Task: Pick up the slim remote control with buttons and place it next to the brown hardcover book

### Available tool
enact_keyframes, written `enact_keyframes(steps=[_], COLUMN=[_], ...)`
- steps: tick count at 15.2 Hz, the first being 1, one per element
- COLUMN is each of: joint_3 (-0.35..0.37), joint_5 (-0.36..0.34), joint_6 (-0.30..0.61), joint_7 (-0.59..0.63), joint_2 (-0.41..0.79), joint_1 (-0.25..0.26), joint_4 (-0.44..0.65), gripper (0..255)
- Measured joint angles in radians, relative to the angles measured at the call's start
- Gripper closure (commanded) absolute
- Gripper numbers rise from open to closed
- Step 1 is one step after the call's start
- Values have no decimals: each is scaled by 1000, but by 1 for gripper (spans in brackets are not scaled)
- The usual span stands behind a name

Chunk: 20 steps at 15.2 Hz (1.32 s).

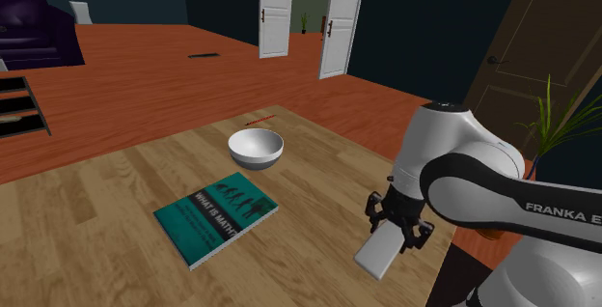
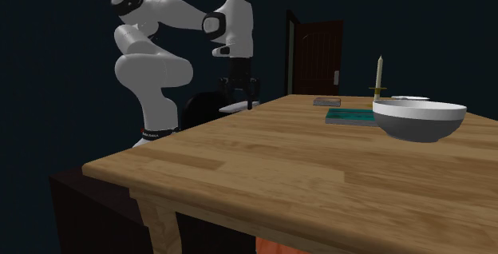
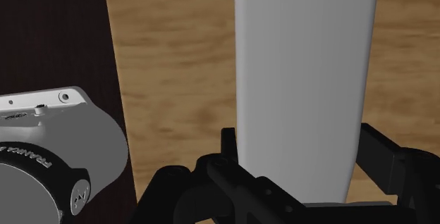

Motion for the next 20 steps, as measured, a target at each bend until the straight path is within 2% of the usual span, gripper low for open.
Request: enact_keyframes(steps=[8, 10, 14, 20], joint_3=[-68, -40, 61, 232], joint_5=[-69, -52, 6, 60], joint_6=[-121, -122, -109, -66], joint_7=[11, 39, 133, 266], joint_2=[-37, -19, 40, 173], joint_1=[-22, -17, -5, -57], joint_4=[89, 116, 196, 360], gripper=[255, 255, 255, 255])
